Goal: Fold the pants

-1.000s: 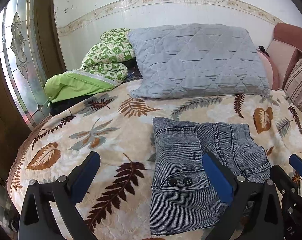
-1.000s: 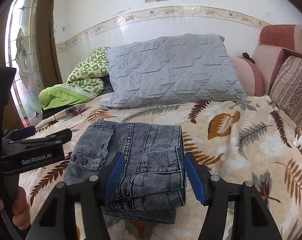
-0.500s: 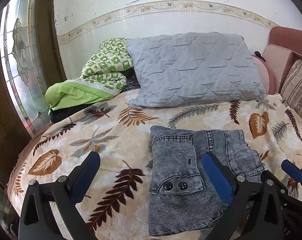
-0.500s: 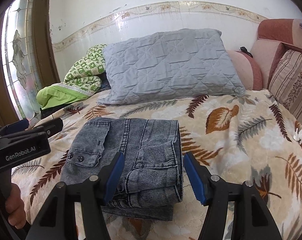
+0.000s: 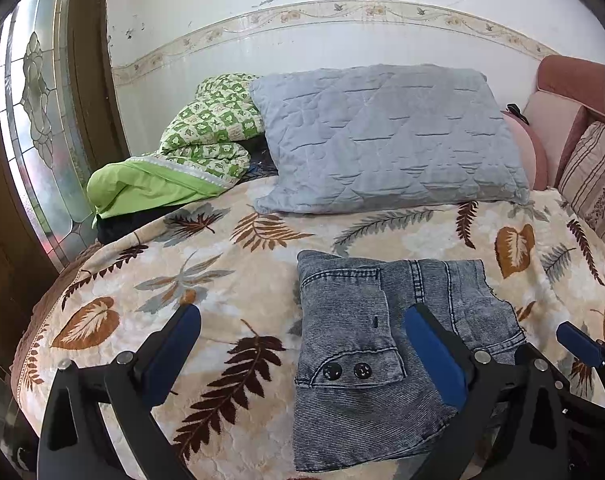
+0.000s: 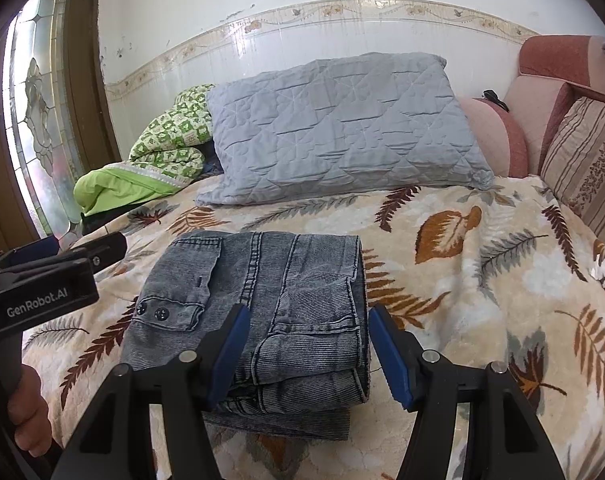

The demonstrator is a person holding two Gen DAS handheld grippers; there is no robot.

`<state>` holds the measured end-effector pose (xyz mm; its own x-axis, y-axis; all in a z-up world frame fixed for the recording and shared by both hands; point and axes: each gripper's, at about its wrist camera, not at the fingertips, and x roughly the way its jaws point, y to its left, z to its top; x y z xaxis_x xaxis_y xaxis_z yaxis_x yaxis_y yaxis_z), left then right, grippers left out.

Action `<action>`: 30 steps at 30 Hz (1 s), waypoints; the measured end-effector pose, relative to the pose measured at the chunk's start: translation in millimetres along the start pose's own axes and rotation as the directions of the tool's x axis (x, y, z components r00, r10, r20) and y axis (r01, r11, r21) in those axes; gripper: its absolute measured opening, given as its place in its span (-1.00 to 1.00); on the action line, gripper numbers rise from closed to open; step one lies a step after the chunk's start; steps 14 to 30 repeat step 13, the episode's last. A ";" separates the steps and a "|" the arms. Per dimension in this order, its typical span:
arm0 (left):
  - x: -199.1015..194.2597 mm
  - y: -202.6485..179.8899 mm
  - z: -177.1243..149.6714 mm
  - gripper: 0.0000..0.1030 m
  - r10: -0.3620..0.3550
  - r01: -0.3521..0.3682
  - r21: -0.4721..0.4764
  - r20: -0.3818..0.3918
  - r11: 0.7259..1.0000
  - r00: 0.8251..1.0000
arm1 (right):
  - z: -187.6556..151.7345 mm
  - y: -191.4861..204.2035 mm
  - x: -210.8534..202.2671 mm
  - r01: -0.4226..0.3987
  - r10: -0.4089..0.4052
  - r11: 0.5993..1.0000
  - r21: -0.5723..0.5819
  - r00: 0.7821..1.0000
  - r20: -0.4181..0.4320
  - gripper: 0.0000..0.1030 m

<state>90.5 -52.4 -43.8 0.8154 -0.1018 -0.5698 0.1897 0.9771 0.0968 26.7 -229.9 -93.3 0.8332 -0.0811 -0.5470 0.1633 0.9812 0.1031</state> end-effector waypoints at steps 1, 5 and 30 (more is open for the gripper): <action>-0.8 -0.2 0.0 0.98 -0.006 0.006 -0.001 0.003 1.000 1.000 | 0.0 0.0 0.0 0.000 0.000 1.000 0.000 1.000 -0.001 0.27; -3.4 0.8 0.3 0.98 -0.065 0.065 -0.017 0.012 0.998 0.998 | -0.3 1.2 0.1 0.000 0.000 1.000 -0.001 1.000 -0.002 0.27; -1.1 3.8 -0.1 0.98 -0.080 0.080 -0.041 0.016 0.996 0.997 | -0.1 -2.5 3.1 0.004 -0.004 1.000 0.011 1.000 -0.010 0.27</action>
